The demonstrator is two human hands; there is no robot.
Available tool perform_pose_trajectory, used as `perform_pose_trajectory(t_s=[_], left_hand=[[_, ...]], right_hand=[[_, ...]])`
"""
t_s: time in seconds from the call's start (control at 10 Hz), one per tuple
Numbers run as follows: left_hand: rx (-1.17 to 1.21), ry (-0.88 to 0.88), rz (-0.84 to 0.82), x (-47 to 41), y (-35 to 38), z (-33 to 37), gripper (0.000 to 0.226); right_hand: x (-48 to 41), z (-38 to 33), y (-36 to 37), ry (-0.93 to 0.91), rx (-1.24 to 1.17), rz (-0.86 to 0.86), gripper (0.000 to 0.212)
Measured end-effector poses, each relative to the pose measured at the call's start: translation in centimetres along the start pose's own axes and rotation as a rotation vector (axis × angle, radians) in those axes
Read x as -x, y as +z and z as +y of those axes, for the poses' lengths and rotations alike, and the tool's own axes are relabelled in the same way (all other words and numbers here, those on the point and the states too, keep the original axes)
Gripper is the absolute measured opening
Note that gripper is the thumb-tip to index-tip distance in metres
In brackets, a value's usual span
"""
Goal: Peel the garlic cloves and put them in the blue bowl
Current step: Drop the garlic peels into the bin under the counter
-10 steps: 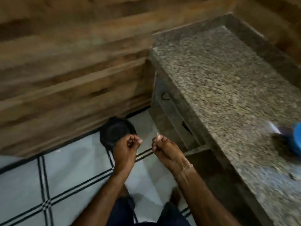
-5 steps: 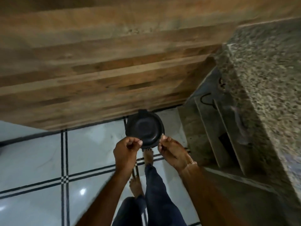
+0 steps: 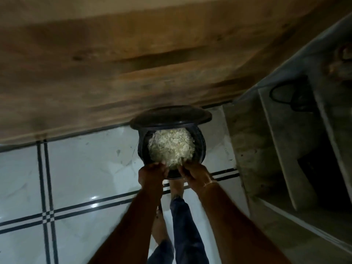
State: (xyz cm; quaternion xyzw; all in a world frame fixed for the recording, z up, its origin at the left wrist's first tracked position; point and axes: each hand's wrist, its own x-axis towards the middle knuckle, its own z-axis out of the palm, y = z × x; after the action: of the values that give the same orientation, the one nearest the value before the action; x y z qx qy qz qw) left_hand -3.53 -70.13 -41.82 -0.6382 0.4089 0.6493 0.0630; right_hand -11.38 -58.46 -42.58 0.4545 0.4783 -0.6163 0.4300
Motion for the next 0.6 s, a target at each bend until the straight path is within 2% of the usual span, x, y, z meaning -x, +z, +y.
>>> perform_pose_trajectory(t_s=[0.1, 0.2, 0.3, 0.4, 0.5, 0.6], left_hand=[[0.107, -0.123, 0.025, -5.9, 1.5, -1.8, 0.022], [0.001, -0.146, 0.110, -6.9, 1.9, -2.5, 0.048], [-0.035, -0.044, 0.144, -6.6, 3.3, -2.4, 0.022], [-0.132, 0.181, -0.001, -4.3, 5.2, -2.1, 0.024], [-0.311, 0.103, -0.104, -5.5, 5.6, -2.8, 0.040], [-0.332, 0.042, -0.026, -3.0, 4.9, -0.1, 0.037]], right_hand=[[-3.9, -0.4, -0.1, -0.013, 0.135, -0.033, 0.035], [-5.2, -0.2, 0.2, -0.072, 0.258, 0.007, 0.033], [-5.6, -0.3, 0.5, -0.050, 0.165, 0.057, 0.017], [-4.7, 0.7, 2.7, 0.012, 0.210, 0.052, 0.030], [-3.4, 1.0, 4.2, -0.192, 0.449, 0.023, 0.046], [-0.8, 0.5, 4.8, -0.121, 0.313, -0.178, 0.042]])
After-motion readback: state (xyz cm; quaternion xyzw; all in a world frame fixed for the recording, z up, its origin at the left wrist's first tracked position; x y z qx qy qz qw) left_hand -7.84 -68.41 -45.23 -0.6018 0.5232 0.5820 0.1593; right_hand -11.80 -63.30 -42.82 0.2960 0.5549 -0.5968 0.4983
